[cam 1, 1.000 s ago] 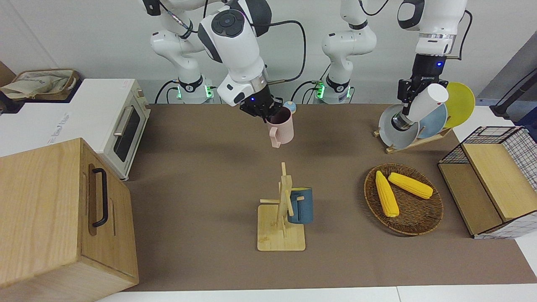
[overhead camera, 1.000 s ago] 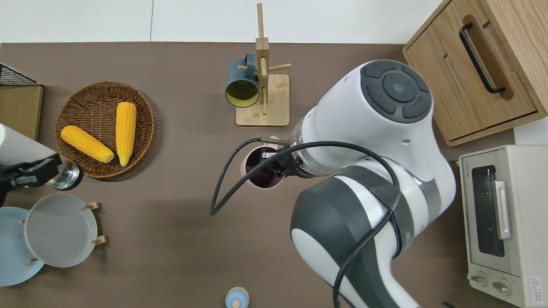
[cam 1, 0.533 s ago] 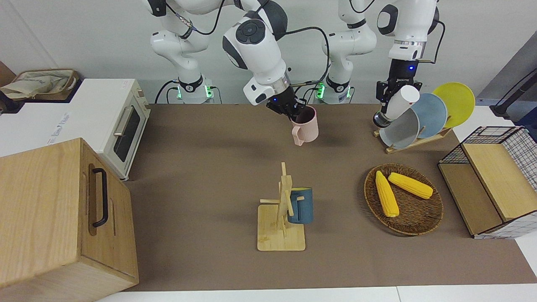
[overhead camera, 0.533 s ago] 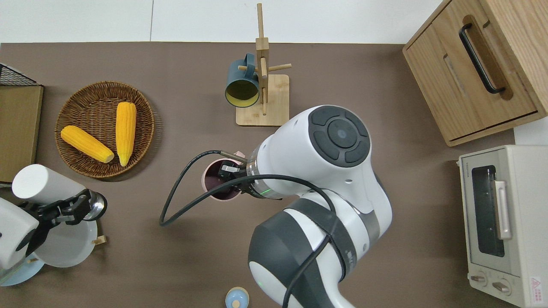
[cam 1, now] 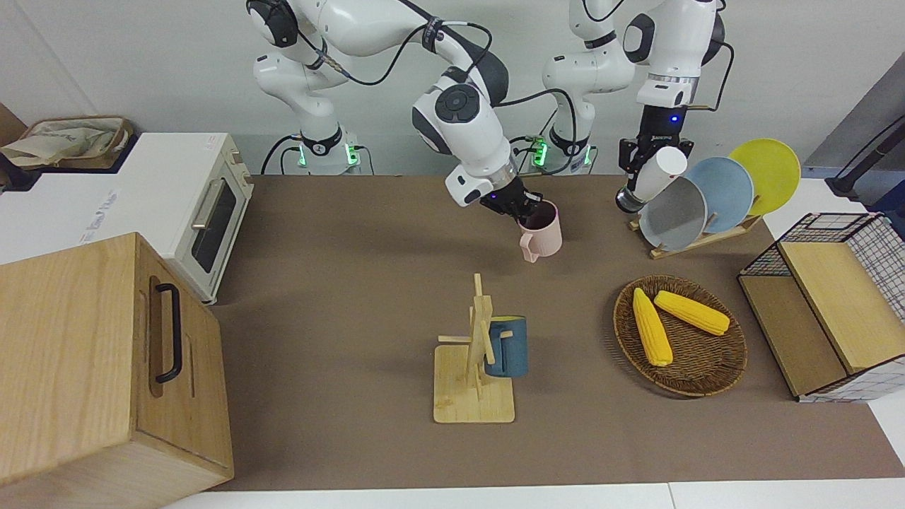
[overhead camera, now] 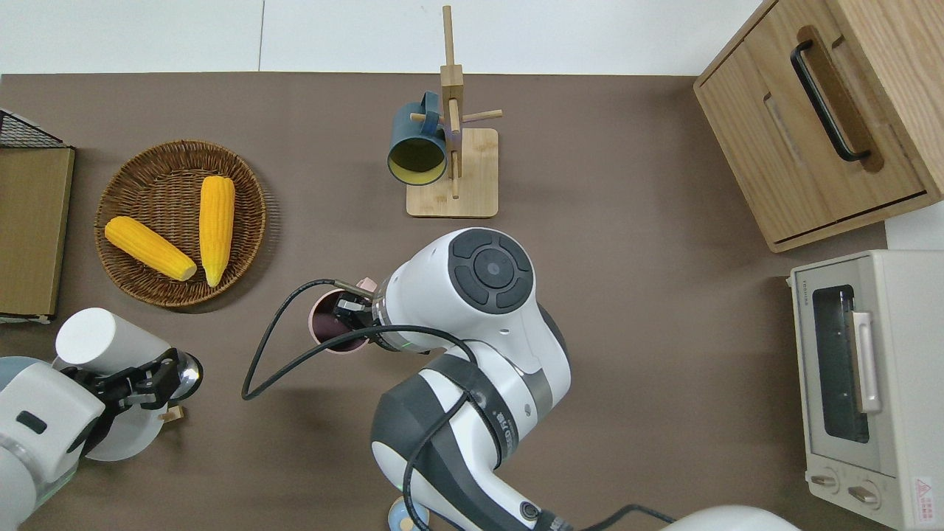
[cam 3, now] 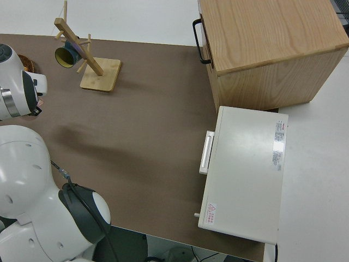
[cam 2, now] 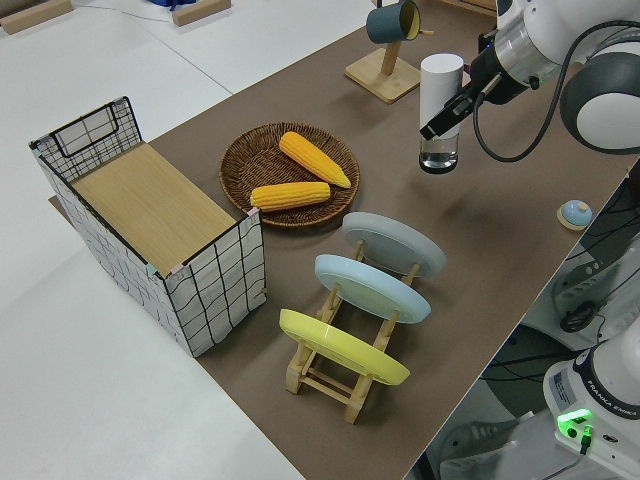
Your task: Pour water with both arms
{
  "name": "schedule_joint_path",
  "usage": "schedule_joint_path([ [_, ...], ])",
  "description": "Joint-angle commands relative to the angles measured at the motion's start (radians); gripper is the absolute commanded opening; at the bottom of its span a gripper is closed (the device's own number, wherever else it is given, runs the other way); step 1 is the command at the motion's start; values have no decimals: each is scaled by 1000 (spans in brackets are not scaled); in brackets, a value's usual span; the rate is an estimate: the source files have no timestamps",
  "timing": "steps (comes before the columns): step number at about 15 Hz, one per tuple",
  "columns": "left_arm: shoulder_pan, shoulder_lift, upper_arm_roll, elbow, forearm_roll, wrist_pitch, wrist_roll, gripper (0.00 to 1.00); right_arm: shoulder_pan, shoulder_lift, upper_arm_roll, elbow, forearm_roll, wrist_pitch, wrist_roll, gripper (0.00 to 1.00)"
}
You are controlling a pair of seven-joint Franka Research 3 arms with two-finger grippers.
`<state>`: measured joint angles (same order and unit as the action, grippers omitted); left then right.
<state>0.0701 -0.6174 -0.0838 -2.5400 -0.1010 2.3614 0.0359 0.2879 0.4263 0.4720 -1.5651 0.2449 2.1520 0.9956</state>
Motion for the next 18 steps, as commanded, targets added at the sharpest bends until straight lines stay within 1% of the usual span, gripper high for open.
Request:
schedule_joint_path([
  [1, -15, -30, 3, -14, 17, 27, -25, 0, 36, 58, 7, 5, -76, 104, 89, 0],
  [3, -15, -30, 3, -14, 15, 27, -25, 0, 54, 91, 5, 10, -110, 132, 115, 0],
  [4, -15, -28, 1, -14, 15, 27, -25, 0, 57, 98, 4, 10, -124, 140, 117, 0],
  [7, -15, -25, -4, -11, 15, 29, -25, 0, 60, 114, 4, 11, -128, 144, 130, 0],
  [9, -15, -24, -4, -11, 14, 30, -25, 0, 68, 127, 4, 11, -131, 176, 143, 0],
  [11, -15, -24, -5, -11, 14, 30, -25, 0, 82, 144, 4, 11, -139, 186, 150, 0],
  [14, -15, -24, -10, -11, 14, 30, -25, 0, 82, 161, 2, 13, -154, 192, 150, 0],
  [16, -15, -22, -10, -11, 14, 30, -25, 0, 83, 178, 2, 14, -154, 219, 149, 0],
  [18, -15, -22, -10, -11, 12, 30, -25, 0, 86, 187, 1, 14, -159, 229, 149, 0],
])
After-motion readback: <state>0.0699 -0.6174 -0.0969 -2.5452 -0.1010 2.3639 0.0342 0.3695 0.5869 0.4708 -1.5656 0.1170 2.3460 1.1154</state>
